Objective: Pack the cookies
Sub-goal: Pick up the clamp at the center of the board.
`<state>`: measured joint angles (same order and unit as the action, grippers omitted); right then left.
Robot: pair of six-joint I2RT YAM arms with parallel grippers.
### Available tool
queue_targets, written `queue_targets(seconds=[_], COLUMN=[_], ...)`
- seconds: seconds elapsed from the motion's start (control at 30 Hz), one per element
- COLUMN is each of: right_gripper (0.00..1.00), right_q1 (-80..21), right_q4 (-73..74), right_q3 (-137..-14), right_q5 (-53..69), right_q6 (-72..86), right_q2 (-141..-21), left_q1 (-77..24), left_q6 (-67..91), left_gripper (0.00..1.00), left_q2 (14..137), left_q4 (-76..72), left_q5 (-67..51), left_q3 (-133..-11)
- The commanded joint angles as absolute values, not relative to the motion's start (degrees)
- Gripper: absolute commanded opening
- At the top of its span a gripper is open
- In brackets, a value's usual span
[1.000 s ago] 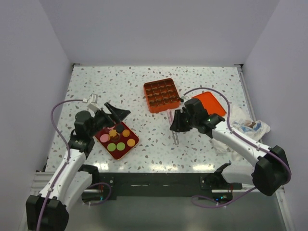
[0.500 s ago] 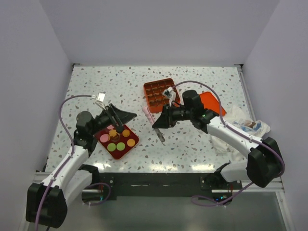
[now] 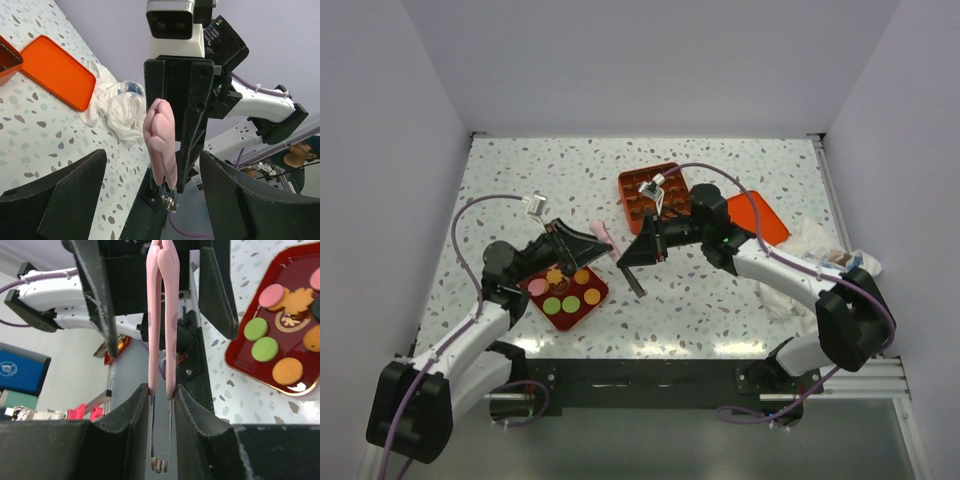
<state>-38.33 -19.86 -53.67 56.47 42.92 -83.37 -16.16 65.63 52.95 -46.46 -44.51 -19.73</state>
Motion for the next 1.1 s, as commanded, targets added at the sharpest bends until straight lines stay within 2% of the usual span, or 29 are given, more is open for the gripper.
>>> queue_targets(seconds=[0.0,0.13,0.23,0.43,0.53,0.57,0.67,0.7,0.8,1.07], right_gripper=[0.1,0.11,0.11,0.19,0.31,0.41,0.59,0.61,0.66,0.64], right_q1=[-39.02,-39.11,-39.11,-39.11,-39.11,-39.11,-39.11,-39.11,-39.11,-41.3], right_q4=[-26.54,-27.51,-27.42,-26.72,-24.8,-23.74,-20.05,-18.82,-16.26,-13.01], right_q3=[-56.43,-56.34,-56.25,-56.51,-57.04,-57.3,-58.01,-58.18,-58.36,-60.82], right_q5=[59.68,60.12,59.94,59.5,59.06,58.71,58.36,57.84,56.96,53.01], right_q6=[45.7,46.4,46.41,45.88,44.4,43.6,40.0,39.03,36.48,33.05], right_q2=[-83.32,-83.5,-83.5,-83.58,-83.41,-83.41,-83.41,-83.41,-83.41,-84.46], left_q1=[-17.4,-17.84,-17.84,-17.93,-17.93,-17.93,-17.93,-17.93,-17.93,-17.93], left_q6=[67.23,70.04,72.59,73.3,73.04,72.95,72.95,73.3,73.92,71.72], left_gripper=[0.78,0.63,0.44,0.22,0.2,0.2,0.19,0.19,0.19,0.19], left_q2=[54.14,55.89,57.47,57.57,56.69,56.25,54.32,53.88,52.21,49.22], left_q4=[-55.19,-62.56,-67.93,-68.38,-66.45,-65.58,-61.97,-61.44,-59.42,-47.64], left_q5=[-43.68,-43.94,-44.73,-43.77,-42.28,-41.67,-38.07,-37.01,-33.14,-26.64], left_q3=[-19.78,-19.16,-18.81,-18.72,-18.81,-18.72,-18.28,-17.93,-17.75,-21.8])
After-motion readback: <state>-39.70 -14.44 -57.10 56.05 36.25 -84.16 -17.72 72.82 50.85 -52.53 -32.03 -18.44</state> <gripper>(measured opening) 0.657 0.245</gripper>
